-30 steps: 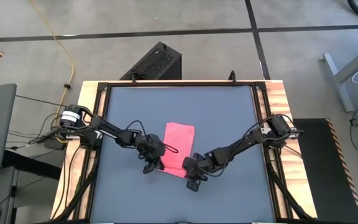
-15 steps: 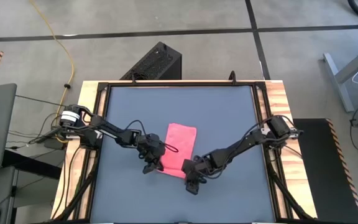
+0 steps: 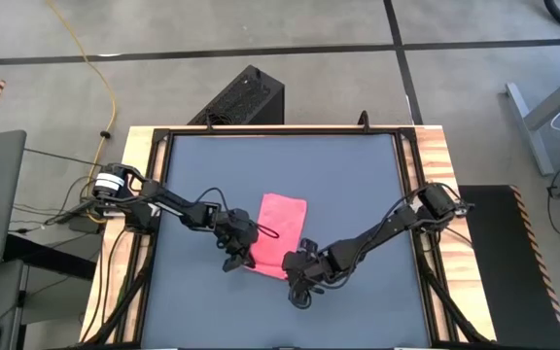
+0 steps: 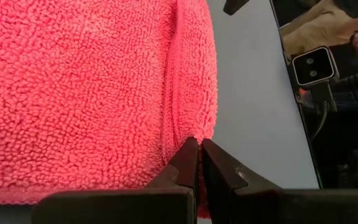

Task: Roll towel
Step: Roll the pink towel

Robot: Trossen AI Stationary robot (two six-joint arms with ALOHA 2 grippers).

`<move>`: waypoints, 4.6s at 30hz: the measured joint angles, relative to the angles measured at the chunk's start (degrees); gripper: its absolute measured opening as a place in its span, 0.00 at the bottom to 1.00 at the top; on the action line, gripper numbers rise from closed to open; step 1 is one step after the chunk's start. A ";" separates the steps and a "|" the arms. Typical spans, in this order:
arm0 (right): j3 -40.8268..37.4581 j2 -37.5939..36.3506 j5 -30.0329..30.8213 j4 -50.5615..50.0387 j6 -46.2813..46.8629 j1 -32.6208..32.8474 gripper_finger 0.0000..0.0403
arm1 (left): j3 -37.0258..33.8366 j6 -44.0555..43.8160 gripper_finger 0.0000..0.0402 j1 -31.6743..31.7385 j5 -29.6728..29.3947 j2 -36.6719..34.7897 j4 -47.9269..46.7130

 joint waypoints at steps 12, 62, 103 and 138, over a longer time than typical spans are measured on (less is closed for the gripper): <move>0.06 3.26 -3.81 5.69 -1.87 -1.21 0.50 | 0.00 0.83 0.00 0.00 -0.10 -0.02 -0.19; -10.38 3.79 -31.84 23.66 30.43 -10.32 0.05 | -0.51 -6.48 0.09 1.97 -6.98 -9.99 -16.65; -8.92 3.98 -35.11 22.15 34.72 -13.65 0.23 | 0.09 3.48 0.00 -4.53 -15.02 -0.66 1.12; -8.83 -6.73 -3.66 15.38 -11.69 0.21 0.23 | 0.66 -3.58 0.00 -2.24 -10.27 -0.55 -0.32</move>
